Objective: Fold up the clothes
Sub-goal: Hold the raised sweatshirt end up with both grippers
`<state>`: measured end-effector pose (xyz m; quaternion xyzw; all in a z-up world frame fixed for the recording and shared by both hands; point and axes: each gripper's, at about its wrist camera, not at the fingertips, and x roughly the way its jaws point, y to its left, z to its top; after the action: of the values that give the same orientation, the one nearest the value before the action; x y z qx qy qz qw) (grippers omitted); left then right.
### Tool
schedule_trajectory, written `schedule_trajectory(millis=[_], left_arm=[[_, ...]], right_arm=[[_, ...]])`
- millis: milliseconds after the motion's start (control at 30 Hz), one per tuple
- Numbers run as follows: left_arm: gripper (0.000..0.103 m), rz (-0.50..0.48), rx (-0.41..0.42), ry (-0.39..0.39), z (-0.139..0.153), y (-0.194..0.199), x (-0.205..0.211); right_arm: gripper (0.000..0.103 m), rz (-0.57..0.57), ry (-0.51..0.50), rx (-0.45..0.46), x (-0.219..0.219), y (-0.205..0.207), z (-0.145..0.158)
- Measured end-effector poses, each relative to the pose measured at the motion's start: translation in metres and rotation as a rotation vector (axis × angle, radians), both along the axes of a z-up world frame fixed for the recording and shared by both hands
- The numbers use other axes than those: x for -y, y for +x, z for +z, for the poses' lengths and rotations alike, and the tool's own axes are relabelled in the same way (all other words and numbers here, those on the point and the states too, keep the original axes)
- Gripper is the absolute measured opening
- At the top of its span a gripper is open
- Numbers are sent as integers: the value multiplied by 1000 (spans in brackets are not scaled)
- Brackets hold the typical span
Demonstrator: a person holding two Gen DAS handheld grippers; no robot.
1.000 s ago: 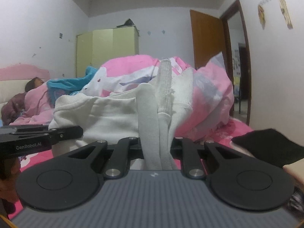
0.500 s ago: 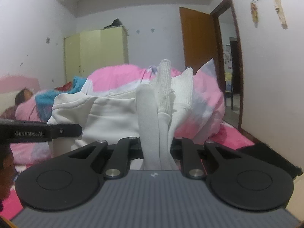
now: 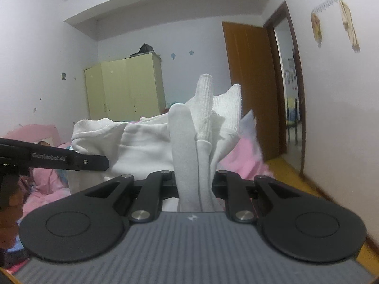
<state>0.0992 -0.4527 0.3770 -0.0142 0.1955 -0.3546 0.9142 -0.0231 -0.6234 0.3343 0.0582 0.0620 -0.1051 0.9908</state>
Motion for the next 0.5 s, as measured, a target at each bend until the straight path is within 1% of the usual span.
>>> schedule_trajectory(millis=[67,133,233,333,400,500], left_arm=[[15,-37,13,-33,4,6,14],[15,-72,16,-68,2,17,26],[15,-126,2,-131,-8,39,42],[15,-174,-17,-178,-23,60,54],[15,-194,-34,-195,-30,73,61],[15,-208,-9,-171,-37,90,77]], right_arm=[[13,-14,-51,-4,17,4,11],[13,-31,-101,-10,32,12,18],[13,-67,-159,-20,50,26,21],[13,-123,-179,-46,62,46,18],[13,-155,-179,-59,69,59,15],[13,-179,-168,-55,85,73,8]])
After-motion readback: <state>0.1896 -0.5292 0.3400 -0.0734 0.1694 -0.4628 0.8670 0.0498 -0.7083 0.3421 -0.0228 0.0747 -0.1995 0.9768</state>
